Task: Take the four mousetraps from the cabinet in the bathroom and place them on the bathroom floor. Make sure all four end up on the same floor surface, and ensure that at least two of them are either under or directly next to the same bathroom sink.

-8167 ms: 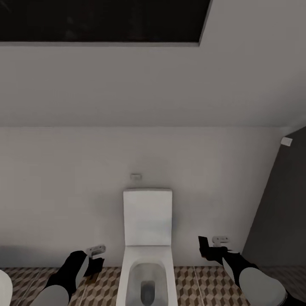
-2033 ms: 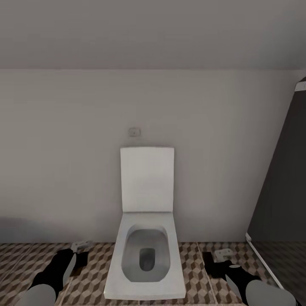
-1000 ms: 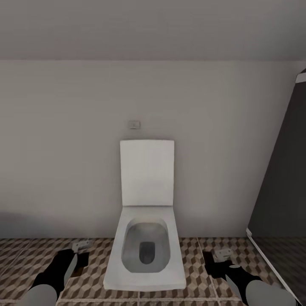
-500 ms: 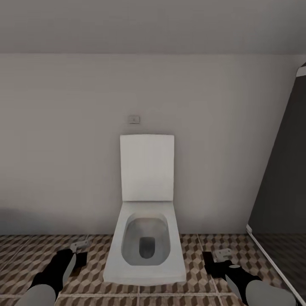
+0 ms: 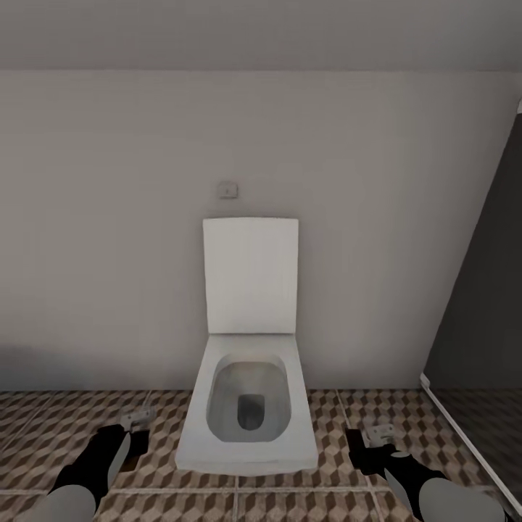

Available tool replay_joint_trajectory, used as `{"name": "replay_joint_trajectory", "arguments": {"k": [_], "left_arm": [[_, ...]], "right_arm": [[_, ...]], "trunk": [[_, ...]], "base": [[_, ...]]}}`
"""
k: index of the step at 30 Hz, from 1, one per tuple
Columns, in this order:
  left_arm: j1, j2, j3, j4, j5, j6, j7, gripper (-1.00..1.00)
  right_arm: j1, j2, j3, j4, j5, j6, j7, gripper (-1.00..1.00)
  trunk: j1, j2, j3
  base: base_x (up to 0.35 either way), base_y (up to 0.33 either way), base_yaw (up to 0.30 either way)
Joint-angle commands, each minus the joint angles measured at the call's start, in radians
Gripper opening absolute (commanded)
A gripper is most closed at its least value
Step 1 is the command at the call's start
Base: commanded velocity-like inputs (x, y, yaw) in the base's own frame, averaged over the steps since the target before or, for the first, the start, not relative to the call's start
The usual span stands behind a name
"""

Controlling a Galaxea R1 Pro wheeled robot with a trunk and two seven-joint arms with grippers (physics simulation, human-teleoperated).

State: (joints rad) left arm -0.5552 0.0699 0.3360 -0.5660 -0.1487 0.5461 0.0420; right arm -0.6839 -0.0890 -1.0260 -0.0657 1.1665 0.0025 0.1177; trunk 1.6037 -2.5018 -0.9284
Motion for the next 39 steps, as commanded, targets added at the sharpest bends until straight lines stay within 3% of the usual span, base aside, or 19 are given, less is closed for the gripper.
{"name": "replay_joint_trajectory", "arguments": {"k": [1,25,39], "left_arm": [[0.0,-0.001,0.0,0.0,0.0,0.0,0.001,-1.0],[0.0,0.006,0.001,-0.004,0.006,-0.012,0.001,-1.0],[0.0,-0.003,0.002,-0.005,0.006,-0.021,0.001,-1.0]], "right_arm": [[0.0,0.0,0.0,0.0,-0.004,0.001,0.003,-1.0],[0.001,0.0,0.0,0.0,-0.004,0.001,0.003,-1.0],[0.0,0.0,-0.002,0.0,-0.004,-0.002,0.003,-1.0]], "trunk": [[0.0,0.0,-0.004],[0.011,-0.006,-0.097],[0.017,-0.009,-0.151]], "base": [[0.0,0.0,0.0],[0.0,0.0,0.0],[0.0,0.0,0.0]]}}
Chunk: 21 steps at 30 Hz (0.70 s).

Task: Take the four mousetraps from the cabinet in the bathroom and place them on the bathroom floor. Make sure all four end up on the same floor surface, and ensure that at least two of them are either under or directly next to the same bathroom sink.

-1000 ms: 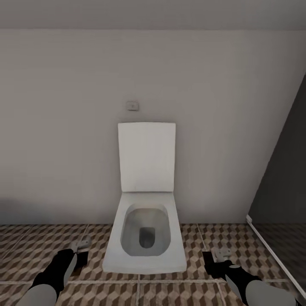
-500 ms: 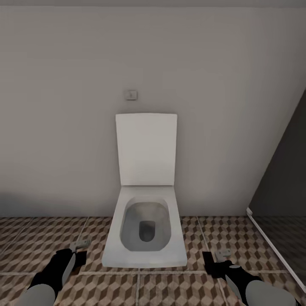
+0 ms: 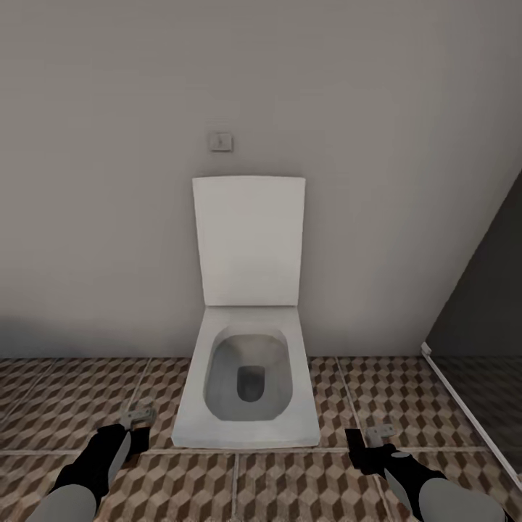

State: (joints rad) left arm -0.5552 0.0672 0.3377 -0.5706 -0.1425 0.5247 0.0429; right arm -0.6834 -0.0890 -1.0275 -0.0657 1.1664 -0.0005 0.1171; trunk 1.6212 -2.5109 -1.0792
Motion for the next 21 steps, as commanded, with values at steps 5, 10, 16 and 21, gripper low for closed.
{"name": "replay_joint_trajectory", "arguments": {"k": [5,10,16,21], "left_arm": [[0.0,-0.001,0.0,0.0,-0.001,-0.018,0.0,-1.0],[0.0,-0.003,0.0,0.001,-0.003,-0.038,0.0,-1.0],[0.0,-0.004,0.0,0.001,-0.006,-0.041,0.0,-1.0],[0.0,-0.003,0.0,0.002,-0.006,-0.041,0.0,-1.0]], "right_arm": [[-0.001,0.0,0.0,0.0,-0.004,0.0,0.003,-1.0],[0.0,0.0,0.0,-0.001,-0.004,0.0,0.003,-1.0],[0.0,0.0,0.0,-0.001,-0.004,0.0,0.003,-1.0],[0.0,-0.001,0.0,-0.002,-0.002,-0.009,0.002,-1.0]], "trunk": [[0.002,-0.001,-0.019],[0.004,-0.002,-0.039],[0.007,-0.004,-0.062],[0.009,-0.005,-0.081]], "base": [[0.0,0.0,0.0],[0.0,0.0,0.0],[0.0,0.0,0.0],[0.0,0.0,0.0]]}}
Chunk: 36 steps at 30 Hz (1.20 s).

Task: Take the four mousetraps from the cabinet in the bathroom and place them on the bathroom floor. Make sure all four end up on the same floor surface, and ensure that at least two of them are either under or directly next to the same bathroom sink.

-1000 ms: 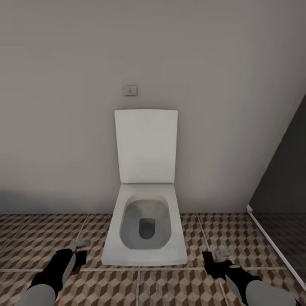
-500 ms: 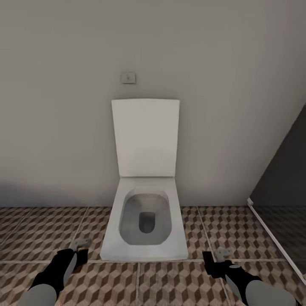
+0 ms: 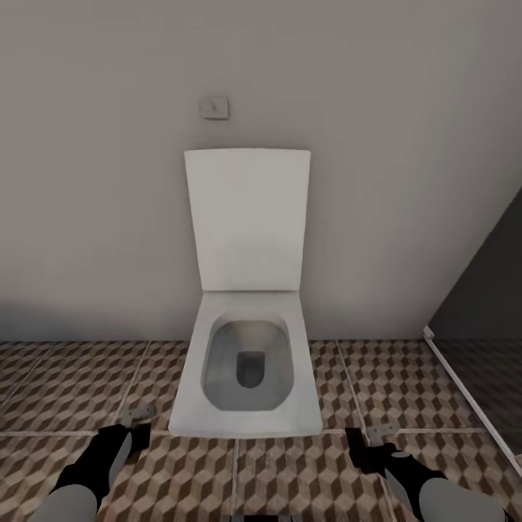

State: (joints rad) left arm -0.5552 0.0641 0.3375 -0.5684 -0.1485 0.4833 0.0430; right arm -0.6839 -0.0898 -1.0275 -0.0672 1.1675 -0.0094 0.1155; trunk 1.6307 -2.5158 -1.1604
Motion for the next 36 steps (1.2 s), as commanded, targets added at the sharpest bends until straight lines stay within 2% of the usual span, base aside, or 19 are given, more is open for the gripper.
{"name": "replay_joint_trajectory", "arguments": {"k": [1,11,19,27,36], "left_arm": [[0.0,0.0,0.0,0.0,0.0,0.0,0.0,-1.0],[0.0,-0.002,0.0,0.002,0.004,0.0,0.0,-1.0],[0.0,-0.002,-0.001,0.002,0.006,-0.002,-0.01,-1.0],[0.0,-0.003,0.007,0.001,0.008,-0.068,-0.011,-1.0],[0.0,-0.003,0.008,0.002,0.007,-0.071,-0.01,-1.0]], "right_arm": [[0.0,0.0,0.0,-0.001,-0.003,-0.008,0.003,-1.0],[0.0,-0.001,0.0,-0.007,-0.003,-0.034,0.0,-1.0],[0.0,0.001,0.001,-0.008,-0.003,-0.035,0.0,-1.0],[0.0,0.001,0.003,-0.007,-0.003,-0.038,0.0,-1.0],[0.0,0.001,0.003,-0.006,-0.003,-0.038,0.0,-1.0]], "trunk": [[0.0,0.0,-0.004],[0.005,-0.003,-0.043],[0.005,-0.003,-0.043],[0.005,-0.003,-0.043],[0.005,-0.003,-0.043]], "base": [[0.0,0.0,0.0],[0.0,0.0,0.0],[0.0,0.0,0.0],[0.006,0.0,0.0],[0.122,0.043,0.0]]}}
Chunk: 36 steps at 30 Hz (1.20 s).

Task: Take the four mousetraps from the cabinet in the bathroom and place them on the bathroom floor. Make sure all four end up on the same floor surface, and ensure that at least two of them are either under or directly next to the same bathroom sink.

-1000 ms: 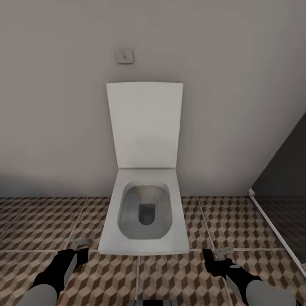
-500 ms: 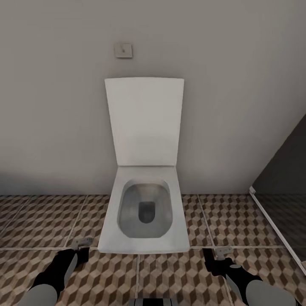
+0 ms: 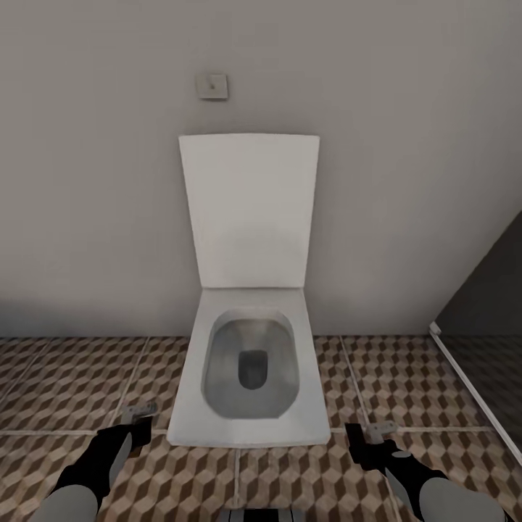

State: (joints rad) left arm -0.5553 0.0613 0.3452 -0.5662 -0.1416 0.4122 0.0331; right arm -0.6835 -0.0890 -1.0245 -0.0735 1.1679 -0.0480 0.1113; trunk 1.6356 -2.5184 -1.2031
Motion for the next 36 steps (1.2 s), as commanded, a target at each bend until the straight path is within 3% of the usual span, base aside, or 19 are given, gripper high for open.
{"name": "replay_joint_trajectory", "arguments": {"k": [1,36], "left_arm": [[0.0,0.0,0.0,0.0,0.0,0.0,0.0,-1.0],[0.0,-0.001,-0.005,0.001,-0.001,0.005,-0.002,-1.0]], "right_arm": [[0.0,0.0,0.0,0.0,-0.004,0.0,0.004,-1.0],[0.0,0.0,-0.005,-0.002,-0.004,-0.001,0.004,-1.0]], "trunk": [[0.0,0.0,0.0],[0.0,0.0,0.0]], "base": [[0.066,0.021,0.0],[0.026,0.01,0.0]]}}
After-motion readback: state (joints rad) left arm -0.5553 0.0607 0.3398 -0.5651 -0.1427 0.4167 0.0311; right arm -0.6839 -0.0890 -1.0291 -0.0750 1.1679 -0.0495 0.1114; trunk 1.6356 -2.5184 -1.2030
